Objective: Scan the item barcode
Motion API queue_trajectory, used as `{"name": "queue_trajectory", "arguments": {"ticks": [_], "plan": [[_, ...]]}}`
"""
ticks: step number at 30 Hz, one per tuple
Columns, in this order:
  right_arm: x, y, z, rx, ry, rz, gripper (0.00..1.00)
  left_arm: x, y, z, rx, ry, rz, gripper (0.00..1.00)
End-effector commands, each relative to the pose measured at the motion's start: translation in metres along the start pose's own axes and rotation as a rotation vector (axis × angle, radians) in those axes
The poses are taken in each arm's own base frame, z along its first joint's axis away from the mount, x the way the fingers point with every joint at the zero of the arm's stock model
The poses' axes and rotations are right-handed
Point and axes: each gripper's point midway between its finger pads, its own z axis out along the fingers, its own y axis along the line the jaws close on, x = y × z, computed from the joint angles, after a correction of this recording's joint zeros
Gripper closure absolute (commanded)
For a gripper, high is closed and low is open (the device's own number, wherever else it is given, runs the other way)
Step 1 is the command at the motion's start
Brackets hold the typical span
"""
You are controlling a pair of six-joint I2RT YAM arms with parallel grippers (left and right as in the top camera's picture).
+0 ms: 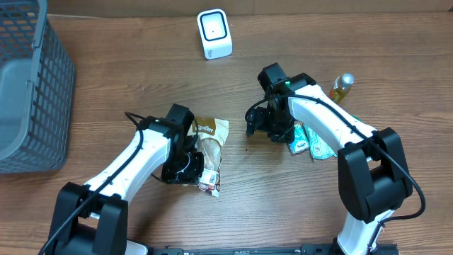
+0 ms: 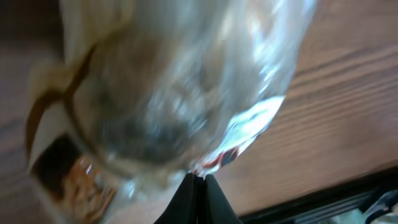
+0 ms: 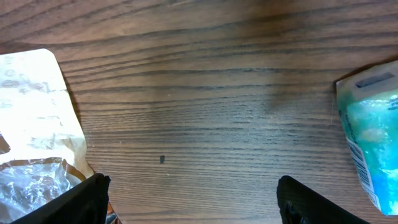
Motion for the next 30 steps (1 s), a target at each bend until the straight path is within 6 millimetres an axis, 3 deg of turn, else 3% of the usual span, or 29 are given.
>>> {"name": "queue_trajectory", "arguments": {"ticks": [1, 9, 17, 30], "plan": [[-0.002, 0.003, -0.011, -0.013, -0.036, -0.007, 0.16, -0.001, -0.018, 0.002, 0.098, 0.008, -0.032, 0.96], [0.001, 0.0, -0.007, -0.007, -0.027, -0.005, 0.11, 0.0, -0.017, 0.005, 0.075, 0.006, -0.063, 0.96], [-0.003, 0.003, -0.007, -0.017, -0.042, -0.009, 0.11, -0.001, 0.016, 0.011, -0.096, -0.03, -0.07, 0.96], [0.001, 0.002, -0.007, -0.014, -0.026, -0.006, 0.08, -0.028, 0.068, -0.006, -0.381, -0.195, -0.149, 0.95]]}}
